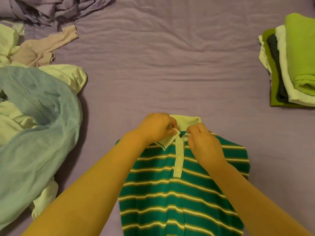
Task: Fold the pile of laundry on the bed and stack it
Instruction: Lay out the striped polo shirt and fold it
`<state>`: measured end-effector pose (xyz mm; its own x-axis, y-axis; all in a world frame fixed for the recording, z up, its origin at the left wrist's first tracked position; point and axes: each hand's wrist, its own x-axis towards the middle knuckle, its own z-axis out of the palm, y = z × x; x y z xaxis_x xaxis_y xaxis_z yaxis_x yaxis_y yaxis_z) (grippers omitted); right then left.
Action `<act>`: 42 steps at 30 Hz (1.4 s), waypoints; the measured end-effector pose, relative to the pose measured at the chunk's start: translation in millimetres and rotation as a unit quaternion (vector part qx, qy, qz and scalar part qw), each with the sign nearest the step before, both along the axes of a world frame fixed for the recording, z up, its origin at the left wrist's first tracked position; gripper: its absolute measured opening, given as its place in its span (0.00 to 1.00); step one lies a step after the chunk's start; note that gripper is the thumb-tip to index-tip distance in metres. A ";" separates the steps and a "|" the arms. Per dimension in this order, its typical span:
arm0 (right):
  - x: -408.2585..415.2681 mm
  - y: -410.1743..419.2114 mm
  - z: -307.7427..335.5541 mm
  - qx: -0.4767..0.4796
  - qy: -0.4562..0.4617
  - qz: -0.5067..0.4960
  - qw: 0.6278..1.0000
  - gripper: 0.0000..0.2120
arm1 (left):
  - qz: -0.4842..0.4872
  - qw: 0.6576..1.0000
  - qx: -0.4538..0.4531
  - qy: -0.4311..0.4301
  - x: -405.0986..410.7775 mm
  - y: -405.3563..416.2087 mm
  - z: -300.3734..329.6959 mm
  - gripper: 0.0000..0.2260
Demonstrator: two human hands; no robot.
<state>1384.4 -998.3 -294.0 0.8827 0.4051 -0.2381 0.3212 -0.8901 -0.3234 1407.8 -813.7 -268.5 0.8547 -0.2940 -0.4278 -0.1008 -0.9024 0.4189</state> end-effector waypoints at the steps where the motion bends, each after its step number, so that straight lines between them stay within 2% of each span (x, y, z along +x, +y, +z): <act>1: -6.1 0.0 -2.8 0.009 0.022 0.049 0.999 0.15 | -0.001 1.000 0.019 -0.021 0.3 -5.3 -1.9 0.10; 3: -21.1 -2.7 -5.5 0.028 0.055 0.120 0.991 0.21 | -0.008 0.997 0.068 -0.044 -1.7 -13.0 -8.6 0.11; 6: -34.0 -13.3 -6.6 -0.022 -0.003 0.193 0.981 0.30 | 0.018 0.992 0.116 -0.050 -6.1 -18.9 -17.5 0.13; 8: -42.8 -18.0 -6.1 -0.057 0.010 0.250 0.967 0.31 | 0.047 0.989 0.113 -0.083 -9.7 -25.9 -19.7 0.14; 9: -44.9 -23.3 -3.9 -0.059 0.001 0.241 0.969 0.30 | 0.067 0.987 0.097 -0.107 -11.3 -31.3 -19.6 0.14; 12: -42.5 -57.5 3.4 -0.003 -0.047 0.051 0.998 0.23 | 0.117 0.976 0.004 -0.183 -12.8 -52.1 -15.5 0.13; 14: -38.5 -81.1 5.3 -0.007 -0.068 -0.006 0.998 0.23 | 0.064 0.974 -0.028 -0.215 -10.2 -70.6 -13.9 0.14; 16: -31.9 -99.6 -0.3 -0.009 -0.064 -0.003 0.998 0.22 | -0.017 0.983 -0.018 -0.185 -6.0 -91.7 -15.9 0.17; 18: -19.1 -111.1 -4.1 0.035 0.009 -0.041 0.998 0.23 | -0.078 0.989 0.038 -0.121 0.7 -106.8 -21.2 0.20; 20: -8.4 -120.3 -7.7 0.097 0.097 -0.094 0.986 0.25 | -0.103 0.985 0.099 -0.093 9.2 -110.9 -25.9 0.19; 23: -5.5 -132.1 -11.5 0.121 0.144 -0.097 0.977 0.27 | -0.079 0.982 0.151 -0.079 20.6 -101.4 -23.7 0.14; 25: -7.4 -141.4 -8.0 0.193 0.169 -0.154 0.954 0.21 | -0.052 0.988 0.123 -0.081 27.4 -94.7 -20.2 0.13; 28: 6.6 -154.6 4.1 0.307 0.184 -0.265 0.895 0.16 | -0.028 0.989 0.099 -0.106 38.6 -96.0 -18.0 0.13; 30: 21.7 -158.0 2.7 0.274 0.161 -0.274 0.908 0.16 | -0.020 0.987 0.111 -0.111 43.3 -103.7 -23.3 0.13; 32: 33.9 -155.0 -4.5 0.160 0.137 -0.251 0.945 0.21 | -0.005 0.986 0.121 -0.110 42.4 -111.6 -32.1 0.13; 34: 37.3 -146.5 -9.4 0.047 0.117 -0.225 0.966 0.23 | 0.025 0.986 0.107 -0.123 37.4 -115.5 -41.0 0.13; 36: 34.3 -135.0 -6.3 -0.036 0.046 -0.176 0.983 0.23 | 0.052 0.985 0.077 -0.144 28.9 -111.6 -43.7 0.13; 38: 26.9 -118.2 0.3 -0.071 -0.042 -0.101 0.991 0.22 | 0.069 0.983 0.056 -0.162 18.3 -98.7 -40.6 0.16; 40: 18.9 -91.8 8.2 -0.063 -0.099 -0.030 0.993 0.20 | 0.097 0.981 0.062 -0.158 4.4 -76.0 -33.3 0.21; 42: 10.7 -58.8 15.1 -0.046 -0.080 0.032 0.995 0.20 | 0.137 0.977 0.073 -0.145 -12.4 -46.5 -25.2 0.23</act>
<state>1395.1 -1057.1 -278.9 0.8856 0.4442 -0.1355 0.4187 -0.8899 -0.1811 1395.4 -860.3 -293.7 0.9843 0.0094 -0.1763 0.0582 -0.9601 0.2737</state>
